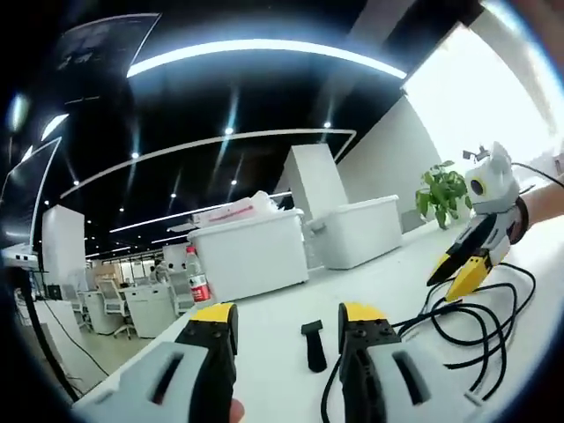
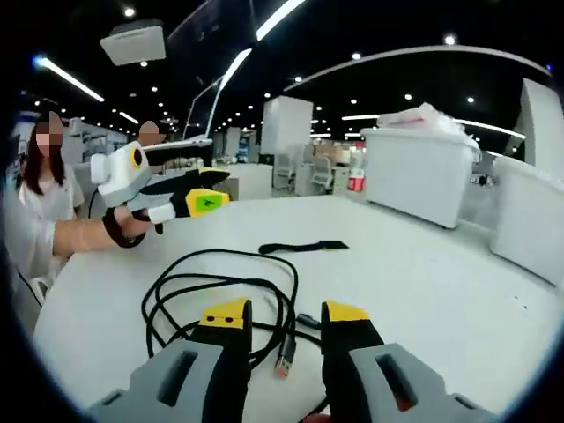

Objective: Coil the Type-C to USB data cable on the desktop and secure it with Velcro straps.

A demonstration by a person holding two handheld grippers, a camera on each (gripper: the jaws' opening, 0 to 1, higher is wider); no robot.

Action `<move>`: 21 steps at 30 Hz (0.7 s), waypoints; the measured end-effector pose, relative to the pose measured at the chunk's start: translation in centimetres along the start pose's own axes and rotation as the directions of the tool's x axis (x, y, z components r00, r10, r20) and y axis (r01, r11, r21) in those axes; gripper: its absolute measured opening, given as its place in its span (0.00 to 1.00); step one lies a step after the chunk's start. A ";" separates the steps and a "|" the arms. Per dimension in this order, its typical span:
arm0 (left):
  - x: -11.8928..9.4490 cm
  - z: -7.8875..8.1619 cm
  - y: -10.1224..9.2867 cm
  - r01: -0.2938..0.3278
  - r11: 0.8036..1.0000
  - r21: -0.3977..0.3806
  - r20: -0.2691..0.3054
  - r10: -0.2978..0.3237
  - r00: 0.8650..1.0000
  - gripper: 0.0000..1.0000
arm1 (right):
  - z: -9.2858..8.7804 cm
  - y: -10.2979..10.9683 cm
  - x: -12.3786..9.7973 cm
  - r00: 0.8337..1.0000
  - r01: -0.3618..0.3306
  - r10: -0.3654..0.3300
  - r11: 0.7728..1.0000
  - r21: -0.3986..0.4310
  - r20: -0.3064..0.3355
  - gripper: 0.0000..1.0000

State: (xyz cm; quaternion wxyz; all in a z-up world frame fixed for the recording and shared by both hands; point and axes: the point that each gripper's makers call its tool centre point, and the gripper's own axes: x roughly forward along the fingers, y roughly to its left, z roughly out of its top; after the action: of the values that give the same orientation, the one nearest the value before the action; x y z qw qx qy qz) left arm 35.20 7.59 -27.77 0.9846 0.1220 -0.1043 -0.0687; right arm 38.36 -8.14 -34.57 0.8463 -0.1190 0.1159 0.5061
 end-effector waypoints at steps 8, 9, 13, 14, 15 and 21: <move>-0.3 0.4 0.1 0.009 0.999 -0.036 0.006 -0.009 1.000 0.47 | -1.5 0.7 3.0 0.992 -0.055 0.055 0.998 0.007 -0.113 0.26; -0.3 0.3 0.2 0.010 0.999 -0.050 0.005 -0.010 1.000 0.47 | -1.6 0.8 3.2 0.990 -0.061 0.060 0.998 -0.006 -0.128 0.25; -0.3 0.3 0.2 0.005 0.999 -0.053 0.002 -0.005 1.000 0.47 | -2.2 0.6 4.0 0.976 -0.083 0.063 0.993 -0.088 -0.207 0.20; -0.3 0.3 0.2 0.005 0.999 -0.045 0.004 -0.004 1.000 0.47 | -2.4 0.8 4.0 0.971 -0.100 0.075 0.990 -0.098 -0.228 0.19; -0.4 0.4 0.1 0.005 0.999 -0.036 0.007 -0.004 1.000 0.47 | -2.0 0.5 4.3 0.971 -0.098 0.077 0.992 -0.085 -0.227 0.17; -0.4 0.7 -0.6 0.023 0.999 -0.028 0.014 -0.023 1.000 0.47 | -1.9 1.0 4.7 0.963 -0.094 0.052 0.984 -0.151 -0.263 0.04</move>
State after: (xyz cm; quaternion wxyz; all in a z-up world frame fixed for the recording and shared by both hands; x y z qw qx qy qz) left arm 34.58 6.95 -27.38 0.9847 0.1085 -0.1088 -0.0823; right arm 39.49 -4.40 -37.91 0.7922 -0.2479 0.1878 0.5251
